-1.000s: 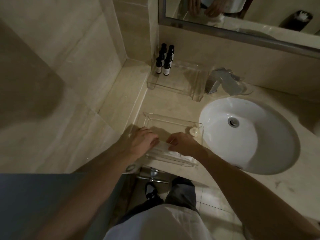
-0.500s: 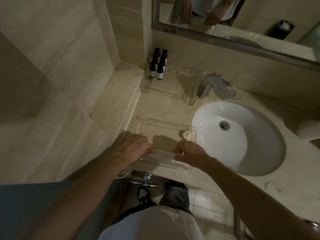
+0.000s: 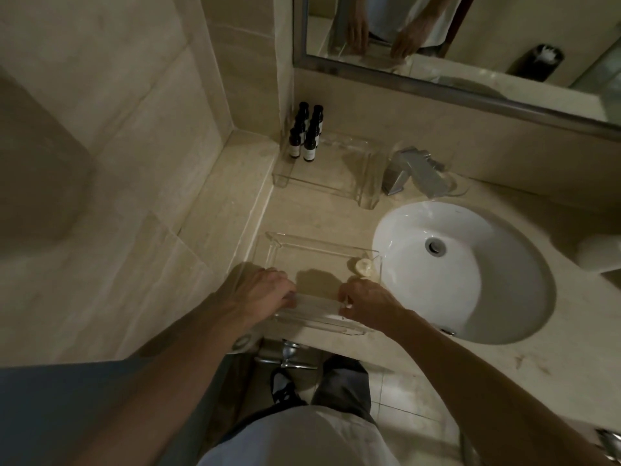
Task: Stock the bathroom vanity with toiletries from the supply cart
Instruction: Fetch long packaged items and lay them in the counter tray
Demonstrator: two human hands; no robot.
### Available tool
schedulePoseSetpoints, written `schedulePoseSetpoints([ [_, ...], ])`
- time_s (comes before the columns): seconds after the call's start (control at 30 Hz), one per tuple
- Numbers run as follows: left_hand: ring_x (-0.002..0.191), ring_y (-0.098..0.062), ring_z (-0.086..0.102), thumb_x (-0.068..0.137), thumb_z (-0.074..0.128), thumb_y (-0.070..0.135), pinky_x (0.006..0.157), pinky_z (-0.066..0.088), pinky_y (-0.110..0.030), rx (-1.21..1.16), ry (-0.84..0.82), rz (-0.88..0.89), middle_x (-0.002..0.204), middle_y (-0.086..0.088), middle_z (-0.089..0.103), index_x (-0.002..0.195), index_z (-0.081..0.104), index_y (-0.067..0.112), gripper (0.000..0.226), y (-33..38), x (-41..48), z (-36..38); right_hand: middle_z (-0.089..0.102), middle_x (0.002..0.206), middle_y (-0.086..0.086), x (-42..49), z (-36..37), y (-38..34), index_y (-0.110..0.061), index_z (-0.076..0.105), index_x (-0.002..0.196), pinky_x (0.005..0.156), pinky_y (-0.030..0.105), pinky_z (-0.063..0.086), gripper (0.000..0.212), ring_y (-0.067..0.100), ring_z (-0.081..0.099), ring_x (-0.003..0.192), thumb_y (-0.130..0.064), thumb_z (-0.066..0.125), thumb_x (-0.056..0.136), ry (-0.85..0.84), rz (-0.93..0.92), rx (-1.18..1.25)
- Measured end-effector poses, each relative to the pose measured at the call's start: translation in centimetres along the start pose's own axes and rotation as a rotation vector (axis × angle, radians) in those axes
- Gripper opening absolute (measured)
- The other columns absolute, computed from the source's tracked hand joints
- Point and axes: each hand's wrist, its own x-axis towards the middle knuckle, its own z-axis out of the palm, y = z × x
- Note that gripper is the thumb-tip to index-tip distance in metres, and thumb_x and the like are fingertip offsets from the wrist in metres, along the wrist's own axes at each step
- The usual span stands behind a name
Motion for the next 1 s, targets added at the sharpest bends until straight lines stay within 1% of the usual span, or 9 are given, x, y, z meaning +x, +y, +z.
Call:
schedulePoseSetpoints([
  [0.13, 0.105, -0.014, 0.060, 0.097, 0.055, 0.052, 0.085, 0.044, -0.030, 0.013, 0.020, -0.018, 0.110, 0.008, 0.065, 0.114, 0.070, 0.029, 0.032, -0.2, 0.1, 0.1, 0.066, 0.117, -0.001, -0.5, -0.3, 0.0, -0.020, 0.066, 0.116, 0.089, 0.030, 0.056, 0.031, 0.015, 0.064, 0.102, -0.034, 0.073, 0.089, 0.018, 0.040, 0.062],
  [0.23, 0.093, -0.014, 0.061, 0.091, 0.043, 0.065, 0.084, 0.052, -0.037, -0.050, 0.036, -0.045, 0.096, 0.006, 0.065, 0.100, 0.071, 0.024, 0.051, 0.0, 0.5, 0.1, 0.065, 0.124, -0.005, -1.1, -0.5, 0.2, -0.023, 0.063, 0.122, 0.087, 0.023, 0.051, 0.032, 0.013, 0.064, 0.107, -0.035, 0.068, 0.093, 0.043, 0.037, 0.023],
  [0.3, 0.086, -0.012, 0.059, 0.092, 0.044, 0.064, 0.081, 0.054, -0.039, -0.080, 0.063, -0.063, 0.090, 0.006, 0.064, 0.094, 0.070, 0.023, 0.049, 0.5, 0.8, -0.5, 0.066, 0.124, -0.005, -1.5, -1.2, 0.2, -0.023, 0.063, 0.125, 0.081, 0.020, 0.046, 0.031, 0.013, 0.064, 0.106, -0.034, 0.065, 0.095, 0.071, 0.048, 0.013],
  [0.37, 0.088, -0.011, 0.061, 0.096, 0.052, 0.059, 0.082, 0.055, -0.037, -0.133, 0.100, -0.063, 0.096, 0.006, 0.066, 0.101, 0.071, 0.022, 0.042, 1.2, 1.2, -1.6, 0.068, 0.122, -0.005, -1.8, -2.3, 0.2, -0.024, 0.064, 0.125, 0.076, 0.019, 0.043, 0.030, 0.012, 0.065, 0.103, -0.035, 0.062, 0.097, 0.110, 0.074, 0.030],
  [0.47, 0.092, -0.013, 0.064, 0.095, 0.057, 0.057, 0.082, 0.056, -0.037, -0.191, 0.147, -0.038, 0.101, 0.006, 0.071, 0.107, 0.072, 0.024, 0.038, 2.4, 2.4, -3.3, 0.069, 0.120, -0.007, -3.0, -4.0, 0.4, -0.027, 0.066, 0.125, 0.077, 0.023, 0.044, 0.031, 0.014, 0.066, 0.105, -0.038, 0.061, 0.096, 0.190, 0.140, 0.062],
  [0.53, 0.099, -0.016, 0.065, 0.094, 0.057, 0.057, 0.085, 0.055, -0.036, -0.204, 0.175, -0.037, 0.108, 0.005, 0.071, 0.115, 0.070, 0.025, 0.040, 3.6, 3.3, -4.4, 0.068, 0.121, -0.006, -4.2, -5.0, 0.7, -0.029, 0.063, 0.127, 0.081, 0.028, 0.047, 0.033, 0.017, 0.065, 0.107, -0.039, 0.061, 0.095, 0.231, 0.200, 0.079],
  [0.67, 0.113, -0.023, 0.061, 0.094, 0.058, 0.052, 0.089, 0.052, -0.038, -0.123, 0.240, 0.000, 0.122, 0.000, 0.066, 0.131, 0.059, 0.025, 0.045, 7.2, 4.8, -6.3, 0.065, 0.126, -0.004, -7.3, -6.5, 2.1, -0.030, 0.057, 0.135, 0.083, 0.032, 0.050, 0.040, 0.019, 0.065, 0.107, -0.037, 0.060, 0.096, 0.302, 0.286, 0.070],
  [0.87, 0.116, -0.024, 0.058, 0.091, 0.061, 0.052, 0.088, 0.050, -0.038, -0.061, 0.294, 0.120, 0.126, -0.002, 0.060, 0.137, 0.051, 0.026, 0.053, 14.1, 5.4, -8.0, 0.053, 0.143, 0.003, -14.2, -7.4, 4.6, -0.028, 0.042, 0.146, 0.087, 0.043, 0.056, 0.056, 0.030, 0.065, 0.112, -0.038, 0.061, 0.094, 0.417, 0.429, 0.058],
  [1.0, 0.114, -0.024, 0.059, 0.092, 0.059, 0.052, 0.086, 0.050, -0.037, -0.010, 0.312, 0.209, 0.125, -0.001, 0.059, 0.139, 0.048, 0.026, 0.054, 20.4, 4.2, -7.8, 0.053, 0.139, 0.004, -21.5, -6.3, 6.1, -0.028, 0.035, 0.149, 0.084, 0.043, 0.054, 0.062, 0.035, 0.064, 0.110, -0.037, 0.061, 0.094, 0.487, 0.557, 0.057],
])
